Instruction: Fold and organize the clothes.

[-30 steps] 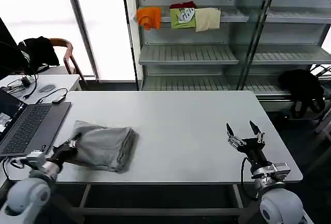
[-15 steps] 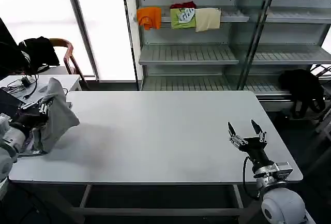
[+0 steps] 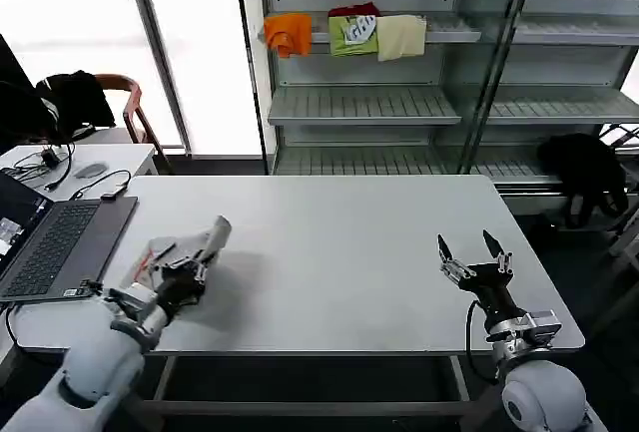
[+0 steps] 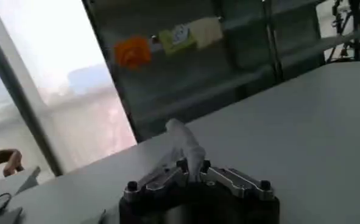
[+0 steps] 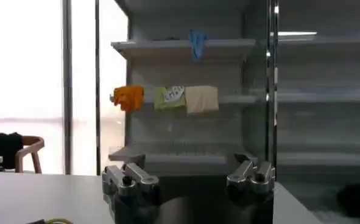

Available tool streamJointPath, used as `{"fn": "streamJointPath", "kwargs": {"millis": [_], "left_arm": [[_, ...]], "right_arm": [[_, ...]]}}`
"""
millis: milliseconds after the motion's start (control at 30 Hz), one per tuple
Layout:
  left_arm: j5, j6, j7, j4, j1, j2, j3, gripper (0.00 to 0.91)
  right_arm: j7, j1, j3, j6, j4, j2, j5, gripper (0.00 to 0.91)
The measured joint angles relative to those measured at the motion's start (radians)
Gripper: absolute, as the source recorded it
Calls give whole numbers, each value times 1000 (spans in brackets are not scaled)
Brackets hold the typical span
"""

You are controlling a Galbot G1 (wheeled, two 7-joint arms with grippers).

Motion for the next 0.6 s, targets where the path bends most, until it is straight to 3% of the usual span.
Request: {"fn": "streamJointPath", "kwargs": {"millis": [33,67,100,600], "left_arm": [[7,4,-4,0,-8,-7,17,60],[16,8,-10,0,-17,-16,37,151],[21,12,-15,1,-26,-24,52,907],[117,65,-158,-20,-163,-101,264,907]], "right_arm": [[0,2,-1,0,-1,0,0,907],[0,3,-2,0,-2,2,0,907],[-1,4,-4,0,-2,2,0,907],[2,32,-28,-24,4,15,-11,907]]}}
